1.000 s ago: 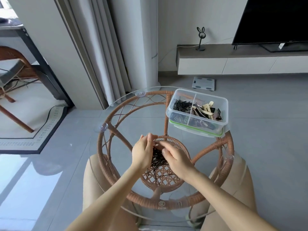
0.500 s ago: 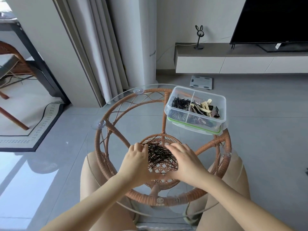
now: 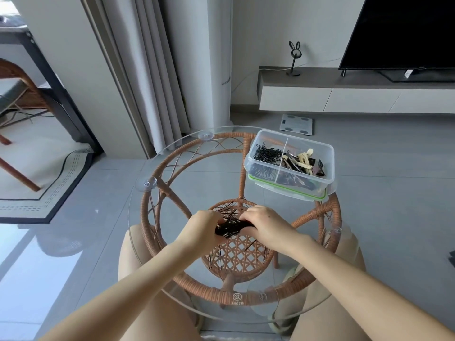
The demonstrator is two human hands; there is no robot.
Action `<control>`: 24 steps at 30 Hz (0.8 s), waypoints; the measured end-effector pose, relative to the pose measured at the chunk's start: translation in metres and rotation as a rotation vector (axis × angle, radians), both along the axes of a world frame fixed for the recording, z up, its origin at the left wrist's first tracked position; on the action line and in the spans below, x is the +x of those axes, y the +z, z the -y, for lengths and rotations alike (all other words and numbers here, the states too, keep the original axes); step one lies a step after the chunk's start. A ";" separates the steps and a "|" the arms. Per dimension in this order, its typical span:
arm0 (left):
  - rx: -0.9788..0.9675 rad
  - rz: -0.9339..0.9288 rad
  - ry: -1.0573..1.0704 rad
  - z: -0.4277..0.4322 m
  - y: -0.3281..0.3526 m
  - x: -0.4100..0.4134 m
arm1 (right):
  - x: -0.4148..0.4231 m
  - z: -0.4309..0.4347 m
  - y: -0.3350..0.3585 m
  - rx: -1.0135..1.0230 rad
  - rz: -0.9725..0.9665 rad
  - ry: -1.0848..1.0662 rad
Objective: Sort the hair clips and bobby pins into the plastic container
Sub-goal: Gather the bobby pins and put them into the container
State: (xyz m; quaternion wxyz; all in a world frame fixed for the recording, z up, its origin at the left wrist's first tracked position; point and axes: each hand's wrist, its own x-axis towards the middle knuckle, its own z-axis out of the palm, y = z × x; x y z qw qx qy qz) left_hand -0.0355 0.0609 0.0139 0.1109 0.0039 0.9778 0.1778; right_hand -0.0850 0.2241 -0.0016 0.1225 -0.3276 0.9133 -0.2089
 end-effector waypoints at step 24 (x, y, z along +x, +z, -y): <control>0.608 -0.188 0.373 0.033 0.061 -0.049 | -0.051 -0.027 0.062 -0.578 0.065 -0.515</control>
